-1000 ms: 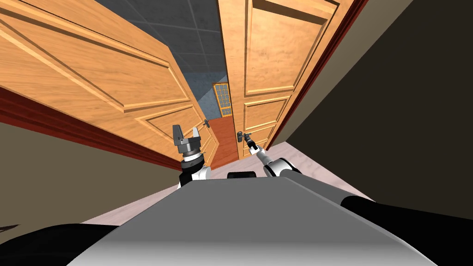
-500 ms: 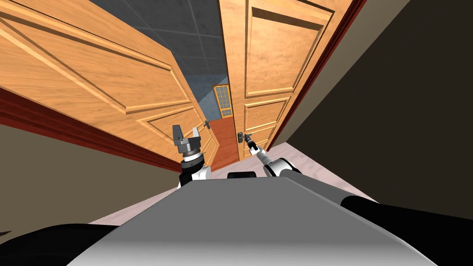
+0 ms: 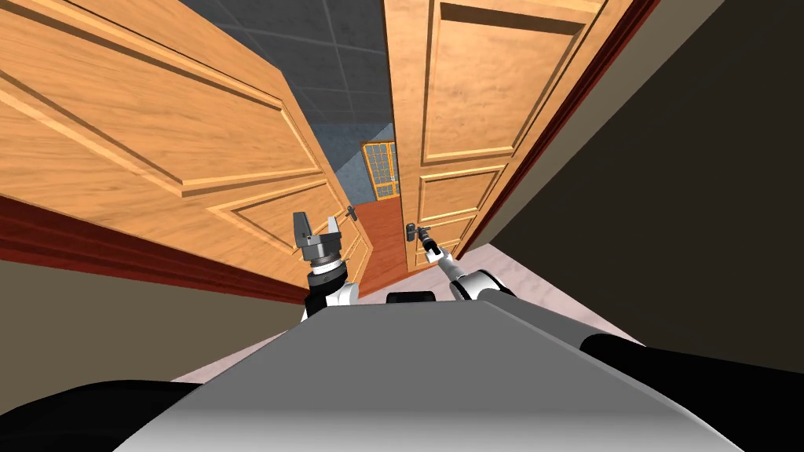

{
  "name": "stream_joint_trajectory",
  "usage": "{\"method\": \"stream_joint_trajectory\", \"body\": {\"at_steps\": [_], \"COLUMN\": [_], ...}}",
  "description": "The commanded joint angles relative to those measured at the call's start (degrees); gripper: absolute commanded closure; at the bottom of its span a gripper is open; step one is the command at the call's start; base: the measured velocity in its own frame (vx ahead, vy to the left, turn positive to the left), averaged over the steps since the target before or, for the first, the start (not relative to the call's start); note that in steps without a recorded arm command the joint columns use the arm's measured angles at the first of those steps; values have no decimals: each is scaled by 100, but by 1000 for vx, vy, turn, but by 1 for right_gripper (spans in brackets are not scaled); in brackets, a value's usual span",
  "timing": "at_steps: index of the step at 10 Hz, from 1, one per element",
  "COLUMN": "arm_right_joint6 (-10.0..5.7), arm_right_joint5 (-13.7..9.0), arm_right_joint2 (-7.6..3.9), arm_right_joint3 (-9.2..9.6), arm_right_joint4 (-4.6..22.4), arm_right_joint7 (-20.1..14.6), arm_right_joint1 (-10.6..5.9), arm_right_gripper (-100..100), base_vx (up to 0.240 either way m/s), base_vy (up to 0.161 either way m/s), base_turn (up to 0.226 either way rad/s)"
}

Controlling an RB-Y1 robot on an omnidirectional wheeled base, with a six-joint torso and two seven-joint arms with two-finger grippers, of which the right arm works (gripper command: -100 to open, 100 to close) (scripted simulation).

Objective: Push the door open

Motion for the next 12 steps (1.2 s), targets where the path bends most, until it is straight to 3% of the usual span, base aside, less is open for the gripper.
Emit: {"method": "stream_joint_trajectory", "body": {"at_steps": [1, 12], "arm_right_joint6": [-75, -65], "arm_right_joint5": [-40, -183], "arm_right_joint2": [-64, -239], "arm_right_joint3": [-133, -545], "arm_right_joint4": [80, 119], "arm_right_joint7": [64, 237], "arm_right_joint1": [-60, -10], "arm_right_gripper": [100, 100], "base_vx": [157, 105], "base_vy": [127, 95], "base_turn": [-76, -45]}}
